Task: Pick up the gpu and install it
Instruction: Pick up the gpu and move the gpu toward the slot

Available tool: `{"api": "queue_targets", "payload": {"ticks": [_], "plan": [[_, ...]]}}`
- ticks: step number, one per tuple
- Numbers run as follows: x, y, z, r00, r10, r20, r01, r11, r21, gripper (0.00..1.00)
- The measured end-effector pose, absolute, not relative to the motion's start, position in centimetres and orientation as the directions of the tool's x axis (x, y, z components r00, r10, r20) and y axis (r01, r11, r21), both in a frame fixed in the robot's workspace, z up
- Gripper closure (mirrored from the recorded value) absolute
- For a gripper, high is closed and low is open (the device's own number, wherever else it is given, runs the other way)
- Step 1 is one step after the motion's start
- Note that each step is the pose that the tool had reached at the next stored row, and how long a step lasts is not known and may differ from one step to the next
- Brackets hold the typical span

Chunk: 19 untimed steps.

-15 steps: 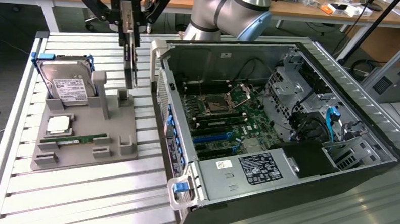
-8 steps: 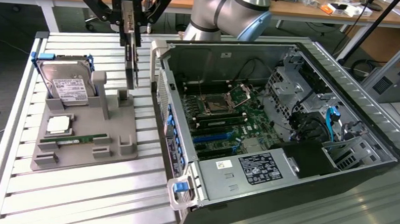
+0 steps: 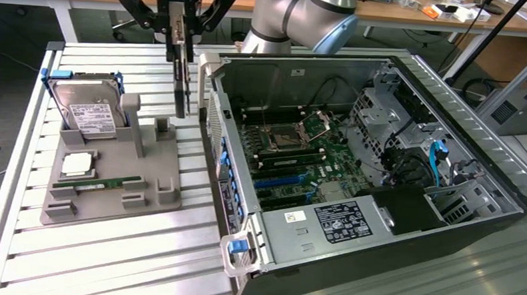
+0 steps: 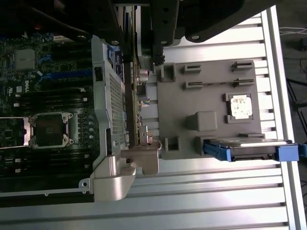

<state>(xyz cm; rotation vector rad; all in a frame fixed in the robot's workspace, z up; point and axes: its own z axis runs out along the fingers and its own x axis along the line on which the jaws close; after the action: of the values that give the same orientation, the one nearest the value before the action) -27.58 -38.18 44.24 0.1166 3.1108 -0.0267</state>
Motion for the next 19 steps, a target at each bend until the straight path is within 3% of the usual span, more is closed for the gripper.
{"api": "queue_targets", "payload": {"ticks": [19], "plan": [[-26.4,-38.2,44.1,-0.997,0.074,-0.03,0.075,0.997,-0.028,0.73]]}}
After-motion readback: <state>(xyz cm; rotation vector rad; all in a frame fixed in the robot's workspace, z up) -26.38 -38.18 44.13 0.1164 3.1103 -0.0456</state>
